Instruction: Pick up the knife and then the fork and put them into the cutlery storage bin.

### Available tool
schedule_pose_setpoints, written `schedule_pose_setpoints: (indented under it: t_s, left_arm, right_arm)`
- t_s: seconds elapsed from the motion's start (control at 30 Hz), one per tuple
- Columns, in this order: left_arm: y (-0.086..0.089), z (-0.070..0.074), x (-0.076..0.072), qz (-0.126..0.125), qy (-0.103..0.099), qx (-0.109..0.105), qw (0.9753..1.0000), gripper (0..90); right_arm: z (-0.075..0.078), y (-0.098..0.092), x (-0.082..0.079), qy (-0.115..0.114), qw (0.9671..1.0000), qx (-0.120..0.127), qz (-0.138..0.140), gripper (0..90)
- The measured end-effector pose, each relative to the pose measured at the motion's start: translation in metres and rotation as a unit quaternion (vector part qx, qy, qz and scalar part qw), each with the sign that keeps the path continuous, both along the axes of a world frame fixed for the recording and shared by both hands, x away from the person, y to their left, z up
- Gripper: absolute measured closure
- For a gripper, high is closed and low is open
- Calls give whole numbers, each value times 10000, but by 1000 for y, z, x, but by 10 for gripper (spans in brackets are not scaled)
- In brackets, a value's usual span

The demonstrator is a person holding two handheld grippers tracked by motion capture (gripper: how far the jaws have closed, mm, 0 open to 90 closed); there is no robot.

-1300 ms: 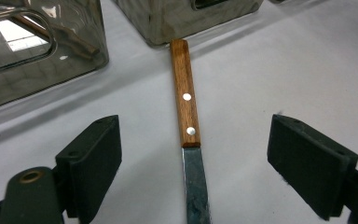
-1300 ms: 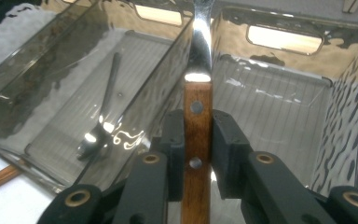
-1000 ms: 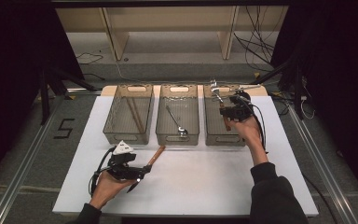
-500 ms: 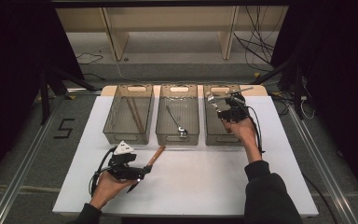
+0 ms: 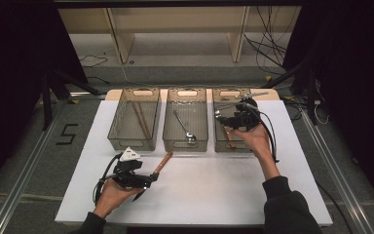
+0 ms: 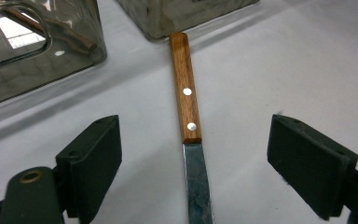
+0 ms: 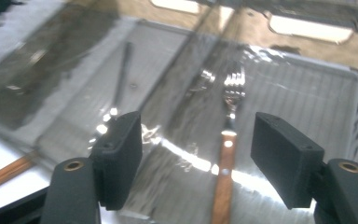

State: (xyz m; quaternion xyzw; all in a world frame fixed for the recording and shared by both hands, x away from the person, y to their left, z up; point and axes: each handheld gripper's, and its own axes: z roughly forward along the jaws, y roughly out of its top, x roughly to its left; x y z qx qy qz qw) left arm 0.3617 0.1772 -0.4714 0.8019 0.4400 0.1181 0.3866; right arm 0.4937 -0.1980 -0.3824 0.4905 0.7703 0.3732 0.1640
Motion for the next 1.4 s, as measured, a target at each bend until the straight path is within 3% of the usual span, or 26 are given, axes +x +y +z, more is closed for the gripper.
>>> schedule_pose_setpoints:
  t_s: [0.2, 0.4, 0.63, 0.8, 1.1, 1.4]
  left_arm:
    - [-1, 1, 1, 1, 43, 56, 10000, 180]
    - [-3, 0, 6, -67, 198, 251, 9995, 203]
    - [-9, 3, 13, -79, 303, 396, 9987, 231]
    - [-13, -1, 18, -164, 505, 491, 9974, 279]
    - [-24, -2, 25, -152, 601, 757, 9952, 413]
    - [-38, -2, 33, -244, 789, 1158, 9898, 581]
  right_arm:
    - [7, 3, -43, -437, 9980, 173, 411, 305]
    - [-3, 6, -90, -790, 9935, 253, 785, 300]
    - [-18, 6, -126, -910, 9882, 510, 1122, 300]
    - [-26, 7, -134, -870, 9875, 537, 1196, 298]
    - [-27, 12, -142, -985, 9854, 387, 1336, 299]
    - [-30, 16, -144, -918, 9852, 360, 1403, 299]
